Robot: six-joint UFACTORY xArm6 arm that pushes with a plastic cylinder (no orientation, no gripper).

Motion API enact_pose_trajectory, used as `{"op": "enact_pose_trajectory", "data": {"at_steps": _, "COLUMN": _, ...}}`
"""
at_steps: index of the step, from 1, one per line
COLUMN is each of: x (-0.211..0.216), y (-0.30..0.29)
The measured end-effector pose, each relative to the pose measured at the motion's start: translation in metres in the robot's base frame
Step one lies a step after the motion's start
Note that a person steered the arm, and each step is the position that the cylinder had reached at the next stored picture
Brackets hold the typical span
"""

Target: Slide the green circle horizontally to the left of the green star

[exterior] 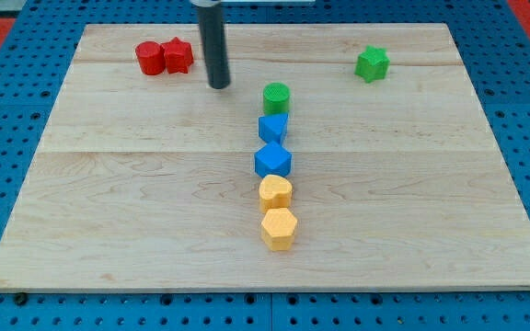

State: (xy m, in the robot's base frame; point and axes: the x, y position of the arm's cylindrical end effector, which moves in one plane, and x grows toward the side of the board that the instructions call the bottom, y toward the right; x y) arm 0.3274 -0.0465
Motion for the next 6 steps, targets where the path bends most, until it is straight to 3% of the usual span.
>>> {"op": "enact_pose_trajectory", "data": {"at_steps": 2, "x": 0.063, "y": 0.025}}
{"op": "enact_pose_trajectory", "data": {"at_steps": 3, "x": 0.065, "y": 0.060}}
{"op": "enact_pose_trajectory", "data": {"at_steps": 4, "x": 0.032, "y": 0.088}}
{"op": "enact_pose_trajectory", "data": {"at_steps": 5, "x": 0.011, "y": 0.087}}
{"op": "enact_pose_trajectory", "data": {"at_steps": 6, "x": 0.026, "y": 0.067}}
